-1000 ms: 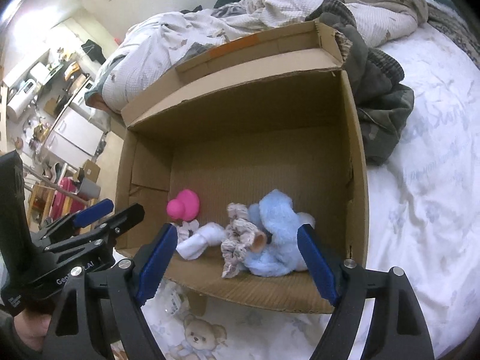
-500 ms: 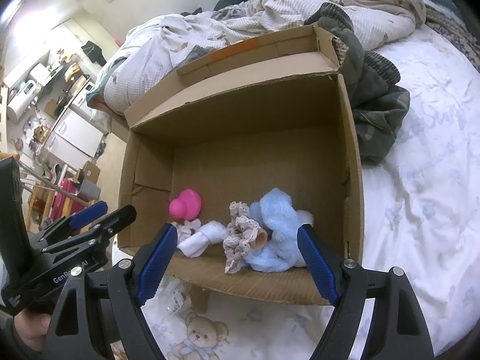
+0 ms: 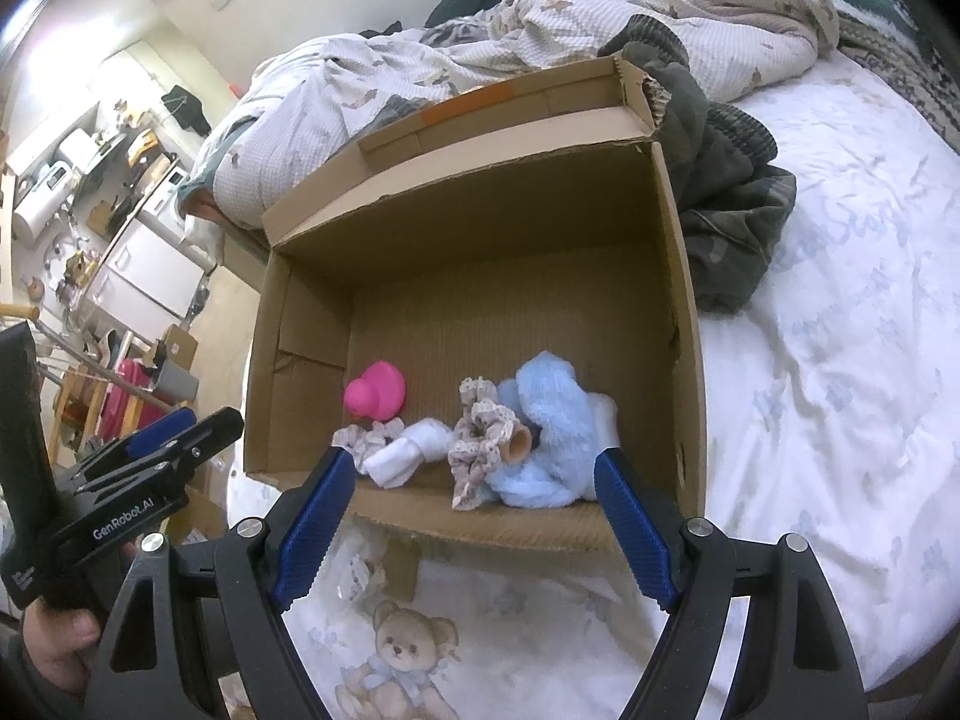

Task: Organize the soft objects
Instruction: 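Withdraw both tools from the box toward the bed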

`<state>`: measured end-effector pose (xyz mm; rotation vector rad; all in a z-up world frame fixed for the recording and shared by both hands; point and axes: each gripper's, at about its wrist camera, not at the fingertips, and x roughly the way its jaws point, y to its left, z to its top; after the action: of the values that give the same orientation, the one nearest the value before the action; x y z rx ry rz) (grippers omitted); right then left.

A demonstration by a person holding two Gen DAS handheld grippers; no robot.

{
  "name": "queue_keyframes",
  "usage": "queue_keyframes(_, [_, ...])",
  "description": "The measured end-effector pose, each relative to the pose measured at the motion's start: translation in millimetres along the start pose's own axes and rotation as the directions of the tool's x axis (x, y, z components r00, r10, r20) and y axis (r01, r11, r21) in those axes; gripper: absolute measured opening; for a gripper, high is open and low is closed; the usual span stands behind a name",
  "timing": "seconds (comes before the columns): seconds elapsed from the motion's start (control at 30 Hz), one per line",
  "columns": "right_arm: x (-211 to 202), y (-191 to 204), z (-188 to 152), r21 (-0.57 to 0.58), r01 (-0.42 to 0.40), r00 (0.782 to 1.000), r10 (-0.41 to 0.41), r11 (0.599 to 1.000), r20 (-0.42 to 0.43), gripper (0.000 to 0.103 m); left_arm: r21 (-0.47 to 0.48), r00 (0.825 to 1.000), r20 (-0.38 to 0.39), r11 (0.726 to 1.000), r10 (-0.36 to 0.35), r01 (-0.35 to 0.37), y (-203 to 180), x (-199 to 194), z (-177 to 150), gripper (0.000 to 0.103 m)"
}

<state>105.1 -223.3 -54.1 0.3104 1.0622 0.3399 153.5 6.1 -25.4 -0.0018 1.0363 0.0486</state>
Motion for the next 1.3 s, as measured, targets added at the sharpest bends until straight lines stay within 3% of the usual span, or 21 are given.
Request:
queue_keyframes(0.37, [1.3, 5.0, -21.2, 0.001, -0.019, 0.999, 0.019, 1.0, -0.028, 0.087, -0.031, 0.998, -0.055, 0.999, -0.009, 0.007, 11.5, 2.0, -21.4, 0.066])
queue_keyframes(0.7, [5.7, 3.4, -40.6, -0.004, -0.032, 0.996, 0.031, 0.999, -0.086, 0.087, -0.041, 0.99, -0.138, 0.999, 0.026, -0.032, 33.2, 16.5, -36.9, 0.066])
queue_keyframes(0.8, [9.3, 0.6, -46.6, -0.004, -0.025, 0.993, 0.025, 1.0, -0.112, 0.087, -0.063, 0.981, -0.195, 0.998, 0.018, -0.031, 38.2, 27.5, -43.2, 0.066])
queue_keyframes(0.97, [16.3, -3.2, -50.8, -0.001, -0.001, 0.989, 0.001, 1.0, -0.148, 0.087, -0.177, 0.955, -0.288, 0.984, -0.068, 0.017, 46.7, 50.6, -49.4, 0.066])
queue_keyframes(1.13, [21.9, -3.8, -49.1, 0.005, -0.003, 0.986, 0.004, 1.0, -0.166, 0.087, -0.197, 0.938, -0.34, 0.98, -0.063, -0.005, 48.3, 67.7, -57.9, 0.066])
queue_keyframes(1.3, [28.3, -3.3, -45.7, 0.017, -0.01, 0.983, 0.013, 1.0, -0.181, 0.087, -0.219, 0.912, -0.392, 0.975, -0.119, 0.032, 40.2, 85.0, -67.2, 0.066])
